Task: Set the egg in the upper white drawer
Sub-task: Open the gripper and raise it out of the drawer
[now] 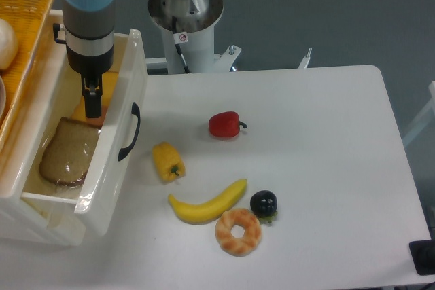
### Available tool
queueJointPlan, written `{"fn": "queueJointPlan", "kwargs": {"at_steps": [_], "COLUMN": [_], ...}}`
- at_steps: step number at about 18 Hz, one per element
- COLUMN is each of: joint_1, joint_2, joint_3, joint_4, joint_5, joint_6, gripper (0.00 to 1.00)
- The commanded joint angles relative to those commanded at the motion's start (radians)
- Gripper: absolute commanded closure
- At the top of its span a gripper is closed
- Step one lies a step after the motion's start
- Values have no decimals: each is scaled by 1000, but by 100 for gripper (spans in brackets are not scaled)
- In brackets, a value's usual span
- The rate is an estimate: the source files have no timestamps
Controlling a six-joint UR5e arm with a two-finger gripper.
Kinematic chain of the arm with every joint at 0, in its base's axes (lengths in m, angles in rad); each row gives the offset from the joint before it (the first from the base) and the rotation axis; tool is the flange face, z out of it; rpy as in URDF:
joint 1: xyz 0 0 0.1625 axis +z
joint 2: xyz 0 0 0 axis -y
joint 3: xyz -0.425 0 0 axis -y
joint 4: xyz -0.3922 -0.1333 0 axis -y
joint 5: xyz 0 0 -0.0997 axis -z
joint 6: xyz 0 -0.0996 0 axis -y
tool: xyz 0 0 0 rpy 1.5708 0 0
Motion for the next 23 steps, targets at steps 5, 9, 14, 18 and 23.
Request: {"fn": "queueJointPlan", "kwargs": {"at_steps": [5,9,14,18,23], "joint_1": [12,46,93,127,167], "joint_2": [20,61,115,127,112], "joint_3": [14,12,6,2,2], "joint_4": [3,0,-2,2,8], "joint_5": [-2,-2,-8,-6,83], "joint_6": [-21,-141,-277,-438,-574], "gripper": [0,0,0,0,0]}}
